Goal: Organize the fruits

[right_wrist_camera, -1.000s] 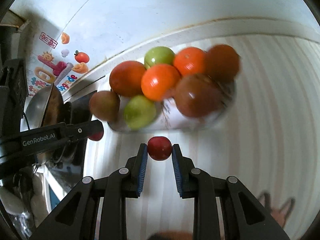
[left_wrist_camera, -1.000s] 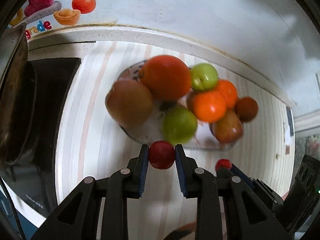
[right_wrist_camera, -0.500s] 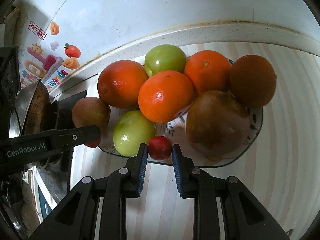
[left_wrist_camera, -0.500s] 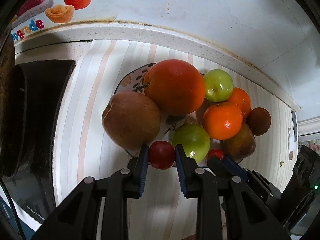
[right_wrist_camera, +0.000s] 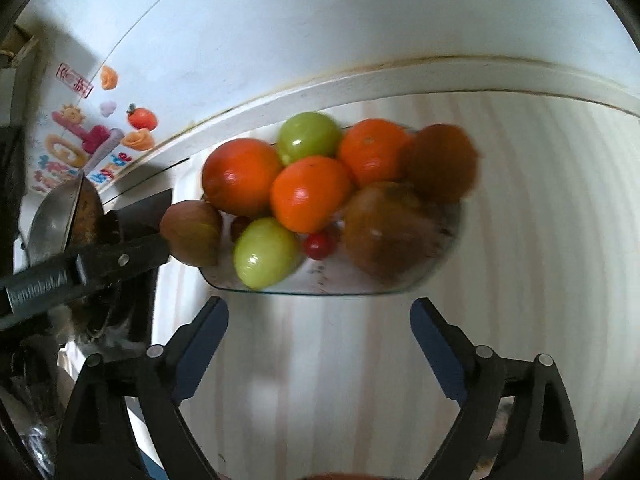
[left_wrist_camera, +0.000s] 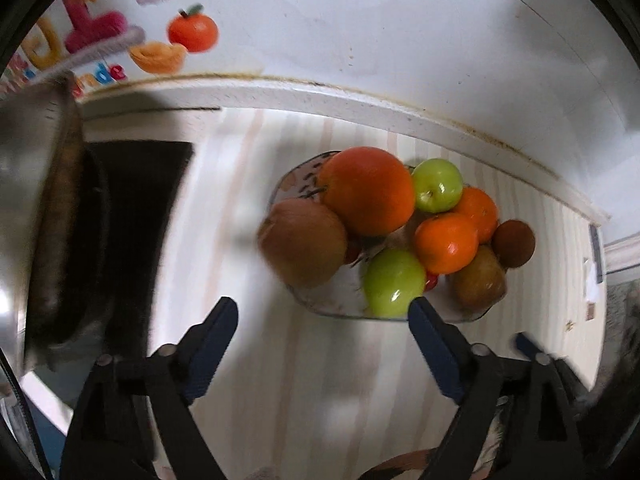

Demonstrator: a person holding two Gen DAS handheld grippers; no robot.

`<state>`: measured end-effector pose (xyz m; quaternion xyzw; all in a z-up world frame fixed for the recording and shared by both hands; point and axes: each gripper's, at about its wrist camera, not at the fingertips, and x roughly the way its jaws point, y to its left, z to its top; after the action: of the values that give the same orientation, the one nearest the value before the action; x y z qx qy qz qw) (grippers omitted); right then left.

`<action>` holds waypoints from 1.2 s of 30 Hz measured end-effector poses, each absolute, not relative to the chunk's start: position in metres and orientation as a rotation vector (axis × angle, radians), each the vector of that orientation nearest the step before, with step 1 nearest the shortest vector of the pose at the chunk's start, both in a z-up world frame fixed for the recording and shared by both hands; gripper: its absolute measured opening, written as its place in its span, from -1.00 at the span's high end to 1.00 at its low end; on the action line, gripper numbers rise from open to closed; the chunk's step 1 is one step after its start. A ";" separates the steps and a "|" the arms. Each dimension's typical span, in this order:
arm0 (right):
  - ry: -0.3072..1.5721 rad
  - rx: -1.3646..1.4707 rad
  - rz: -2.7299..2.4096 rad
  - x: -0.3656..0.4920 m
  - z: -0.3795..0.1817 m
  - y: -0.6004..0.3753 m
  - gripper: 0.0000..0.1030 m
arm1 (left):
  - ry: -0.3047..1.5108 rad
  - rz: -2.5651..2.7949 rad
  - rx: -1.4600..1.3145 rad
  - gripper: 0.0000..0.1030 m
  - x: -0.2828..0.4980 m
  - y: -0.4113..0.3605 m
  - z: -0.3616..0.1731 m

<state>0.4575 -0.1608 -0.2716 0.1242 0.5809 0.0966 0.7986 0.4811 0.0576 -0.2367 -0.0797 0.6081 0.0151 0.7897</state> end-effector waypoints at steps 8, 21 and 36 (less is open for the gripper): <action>1.177 0.141 0.090 0.435 -0.222 -0.177 -0.92 | 1.272 0.074 -0.103 -0.78 0.440 0.051 -0.217; 1.088 0.099 0.094 0.387 -0.157 -0.181 -0.93 | 1.123 0.099 -0.082 -0.78 0.381 0.041 -0.154; 0.922 0.082 0.045 0.227 -0.051 -0.166 -0.93 | 0.925 0.007 -0.046 -0.78 0.242 0.050 -0.062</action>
<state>0.2268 -0.1658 -0.0507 0.0396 0.4446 0.0215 0.8946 0.2416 0.0499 -0.0618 -0.0224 0.4463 0.0036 0.8946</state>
